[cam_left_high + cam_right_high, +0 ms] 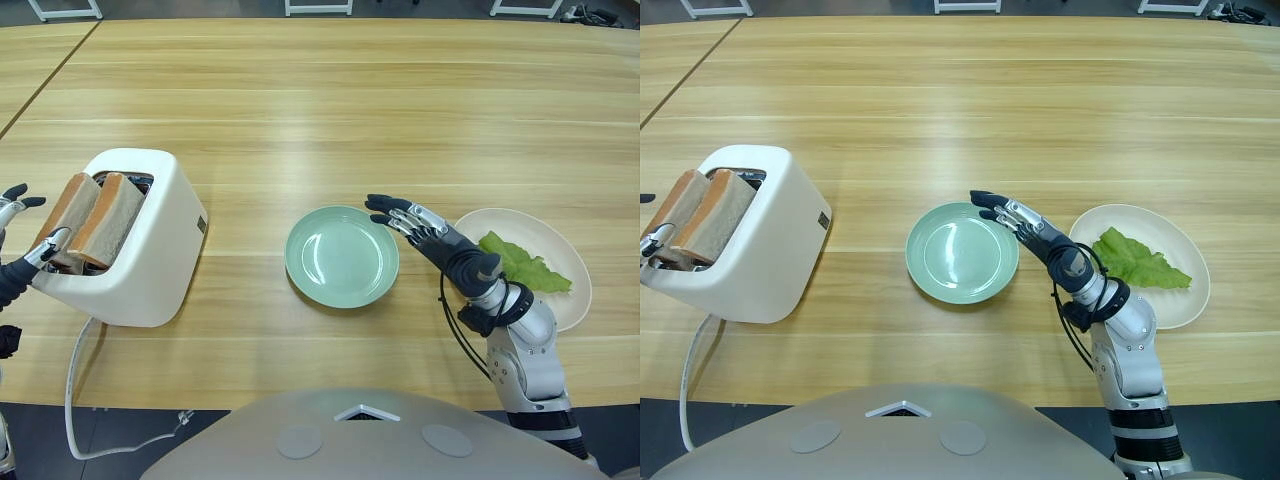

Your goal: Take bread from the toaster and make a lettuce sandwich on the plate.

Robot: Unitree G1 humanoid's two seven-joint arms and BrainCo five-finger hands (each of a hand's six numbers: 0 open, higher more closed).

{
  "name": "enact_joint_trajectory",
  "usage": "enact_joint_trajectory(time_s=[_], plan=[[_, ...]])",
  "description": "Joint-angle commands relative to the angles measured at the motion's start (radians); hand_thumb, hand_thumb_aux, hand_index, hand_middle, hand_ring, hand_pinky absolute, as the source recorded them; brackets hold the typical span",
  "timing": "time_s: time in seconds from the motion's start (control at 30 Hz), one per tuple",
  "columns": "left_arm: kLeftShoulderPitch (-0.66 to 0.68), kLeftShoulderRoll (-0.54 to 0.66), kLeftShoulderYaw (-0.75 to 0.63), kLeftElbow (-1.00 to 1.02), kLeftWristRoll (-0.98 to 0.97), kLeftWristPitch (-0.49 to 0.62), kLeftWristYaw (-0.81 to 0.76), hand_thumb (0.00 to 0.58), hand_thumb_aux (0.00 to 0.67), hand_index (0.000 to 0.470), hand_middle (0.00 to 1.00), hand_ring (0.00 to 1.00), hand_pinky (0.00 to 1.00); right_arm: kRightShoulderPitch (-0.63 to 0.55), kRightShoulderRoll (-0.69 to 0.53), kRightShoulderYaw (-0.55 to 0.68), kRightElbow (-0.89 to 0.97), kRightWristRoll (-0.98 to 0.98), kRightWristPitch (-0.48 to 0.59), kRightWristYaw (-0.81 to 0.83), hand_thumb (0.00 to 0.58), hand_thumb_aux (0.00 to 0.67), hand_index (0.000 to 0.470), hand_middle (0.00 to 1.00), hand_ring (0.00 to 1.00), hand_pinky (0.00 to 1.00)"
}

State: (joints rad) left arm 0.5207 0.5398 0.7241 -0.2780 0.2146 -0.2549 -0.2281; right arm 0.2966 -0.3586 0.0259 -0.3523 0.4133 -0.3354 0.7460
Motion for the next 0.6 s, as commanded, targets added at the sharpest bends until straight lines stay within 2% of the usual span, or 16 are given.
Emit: enact_joint_trajectory(time_s=[0.03, 0.2, 0.33, 0.37, 0.4, 0.47, 0.6], plan=[[-0.003, 0.015, -0.012, 0.019, 0.002, -0.014, 0.000, 0.307, 0.210, 0.147, 0.00, 0.00, 0.00, 0.008, -0.006, -0.010, -0.012, -0.004, -0.002, -0.007, 0.000, 0.000, 0.000, 0.00, 0.00, 0.00], [0.005, 0.009, -0.044, 0.031, 0.006, -0.021, -0.011, 0.325, 0.226, 0.159, 0.00, 0.00, 0.00, 0.010, -0.007, -0.010, -0.013, -0.003, -0.003, -0.006, 0.000, 0.000, 0.000, 0.00, 0.00, 0.00], [0.012, 0.008, -0.067, 0.041, 0.010, -0.014, -0.015, 0.363, 0.260, 0.182, 0.00, 0.00, 0.00, 0.011, -0.007, -0.010, -0.013, -0.003, -0.005, -0.004, 0.000, 0.000, 0.000, 0.00, 0.00, 0.00], [0.014, 0.009, -0.068, 0.043, 0.010, -0.014, -0.015, 0.436, 0.336, 0.236, 0.00, 0.00, 0.00, 0.010, -0.007, -0.009, -0.014, -0.004, -0.004, -0.004, 0.000, 0.000, 0.000, 0.00, 0.00, 0.00], [0.015, 0.010, -0.067, 0.043, 0.009, -0.014, -0.013, 0.472, 0.381, 0.267, 0.00, 0.00, 0.00, 0.009, -0.007, -0.008, -0.014, -0.004, -0.003, -0.005, 0.000, 0.000, 0.000, 0.00, 0.00, 0.00], [0.016, 0.011, -0.063, 0.040, 0.005, -0.016, -0.009, 0.520, 0.455, 0.319, 0.00, 0.00, 0.00, 0.008, -0.007, -0.006, -0.014, -0.005, -0.003, -0.005, 0.000, 0.000, 0.000, 0.00, 0.00, 0.00], [0.011, 0.007, -0.051, 0.031, -0.005, -0.030, 0.002, 0.571, 0.589, 0.413, 0.00, 0.00, 0.00, 0.008, -0.007, -0.006, -0.014, -0.006, -0.004, -0.004, 0.000, 0.000, 0.000, 0.00, 0.00, 0.00]])
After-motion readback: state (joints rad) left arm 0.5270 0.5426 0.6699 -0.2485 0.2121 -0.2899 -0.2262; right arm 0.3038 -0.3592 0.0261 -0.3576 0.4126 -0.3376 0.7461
